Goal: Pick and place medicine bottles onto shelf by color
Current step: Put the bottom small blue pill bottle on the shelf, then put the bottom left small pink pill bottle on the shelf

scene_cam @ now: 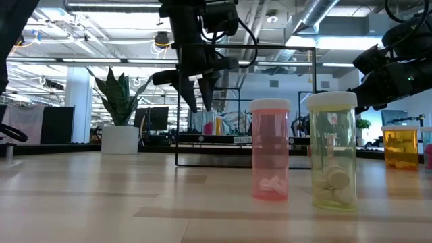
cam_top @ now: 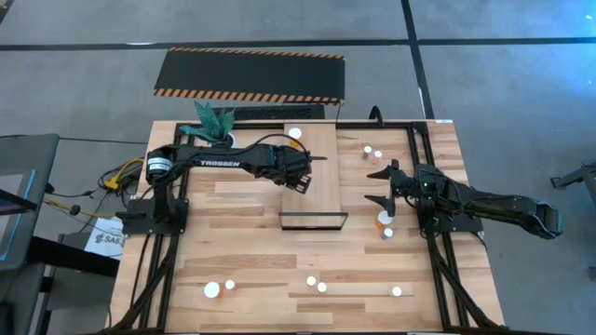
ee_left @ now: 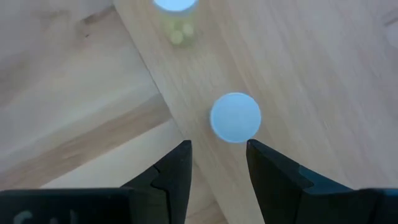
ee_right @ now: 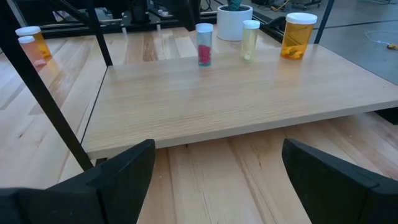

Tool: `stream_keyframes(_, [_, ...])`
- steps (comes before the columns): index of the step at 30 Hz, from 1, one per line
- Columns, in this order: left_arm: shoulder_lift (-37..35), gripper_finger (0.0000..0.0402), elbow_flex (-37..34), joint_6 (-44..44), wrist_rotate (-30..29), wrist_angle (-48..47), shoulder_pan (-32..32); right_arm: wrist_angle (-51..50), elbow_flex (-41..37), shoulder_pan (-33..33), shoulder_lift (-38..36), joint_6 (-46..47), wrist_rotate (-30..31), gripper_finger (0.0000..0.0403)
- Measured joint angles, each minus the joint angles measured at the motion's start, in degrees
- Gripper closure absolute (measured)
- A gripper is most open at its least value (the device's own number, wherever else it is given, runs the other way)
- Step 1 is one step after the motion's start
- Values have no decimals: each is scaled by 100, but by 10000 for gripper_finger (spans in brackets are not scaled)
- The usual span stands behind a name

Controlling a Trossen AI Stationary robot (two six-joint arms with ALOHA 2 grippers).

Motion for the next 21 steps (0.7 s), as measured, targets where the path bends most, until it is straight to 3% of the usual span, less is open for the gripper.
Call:
stream_keyframes(13, [0, 262, 0, 107, -134, 229, 0, -1, -1, 0, 0, 0, 0, 29])
stream_keyframes(21, [-58, 262, 2, 100, 202, -109, 0, 0, 1, 1, 0, 0, 0, 29])
